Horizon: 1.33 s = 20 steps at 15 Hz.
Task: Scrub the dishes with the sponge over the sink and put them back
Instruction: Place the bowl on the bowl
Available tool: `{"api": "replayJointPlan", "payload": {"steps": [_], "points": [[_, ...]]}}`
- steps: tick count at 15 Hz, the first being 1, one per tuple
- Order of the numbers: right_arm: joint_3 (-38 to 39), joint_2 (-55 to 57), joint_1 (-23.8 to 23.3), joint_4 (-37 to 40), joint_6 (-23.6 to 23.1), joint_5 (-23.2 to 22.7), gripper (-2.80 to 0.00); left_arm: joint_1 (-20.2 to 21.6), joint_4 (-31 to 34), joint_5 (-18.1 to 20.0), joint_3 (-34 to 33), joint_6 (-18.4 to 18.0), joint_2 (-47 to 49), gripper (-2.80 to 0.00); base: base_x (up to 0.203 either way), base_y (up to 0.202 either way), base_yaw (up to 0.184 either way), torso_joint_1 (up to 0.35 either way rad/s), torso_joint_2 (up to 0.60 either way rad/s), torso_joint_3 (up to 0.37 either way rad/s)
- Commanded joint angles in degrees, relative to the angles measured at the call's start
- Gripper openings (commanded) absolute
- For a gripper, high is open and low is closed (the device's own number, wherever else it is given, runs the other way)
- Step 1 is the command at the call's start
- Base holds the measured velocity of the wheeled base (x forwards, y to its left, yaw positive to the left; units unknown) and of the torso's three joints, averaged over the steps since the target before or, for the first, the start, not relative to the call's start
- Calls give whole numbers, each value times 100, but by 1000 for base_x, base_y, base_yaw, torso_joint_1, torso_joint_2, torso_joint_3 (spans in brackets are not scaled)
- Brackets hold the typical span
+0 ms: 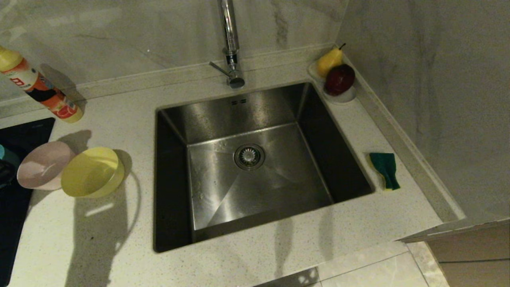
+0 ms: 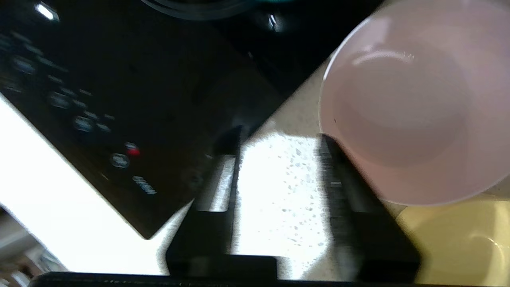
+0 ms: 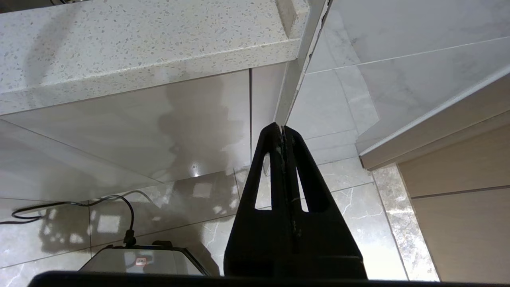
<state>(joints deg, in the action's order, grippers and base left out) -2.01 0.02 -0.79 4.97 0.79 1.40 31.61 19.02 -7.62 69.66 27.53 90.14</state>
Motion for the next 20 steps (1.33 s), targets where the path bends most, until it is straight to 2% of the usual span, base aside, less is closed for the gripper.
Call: {"api": "replayJointPlan", "payload": {"steps": [1, 5, 10, 13, 16, 18, 20], "points": [[-1, 6, 0, 4, 0, 0, -280, 142, 15, 172, -56, 65, 293, 0, 0, 0, 0, 0, 0, 0], [-1, 6, 0, 4, 0, 0, -280, 236, 10, 237, -103, 145, 525, 0, 0, 0, 0, 0, 0, 0], [-1, 6, 0, 4, 0, 0, -280, 267, -20, 877, -135, 339, 531, 0, 0, 0, 0, 0, 0, 0], [-1, 6, 0, 5, 0, 0, -280, 276, 21, 1416, -50, 527, 315, 0, 0, 0, 0, 0, 0, 0], [-1, 6, 0, 4, 0, 0, -280, 298, 283, 1473, 180, 525, 151, 0, 0, 0, 0, 0, 0, 0], [-1, 6, 0, 4, 0, 0, -280, 468, 292, 1518, 335, 516, 196, 0, 0, 0, 0, 0, 0, 0], [-1, 6, 3, 4, 0, 0, -280, 635, 255, 1748, 424, 522, 380, 0, 0, 0, 0, 0, 0, 0]]}}
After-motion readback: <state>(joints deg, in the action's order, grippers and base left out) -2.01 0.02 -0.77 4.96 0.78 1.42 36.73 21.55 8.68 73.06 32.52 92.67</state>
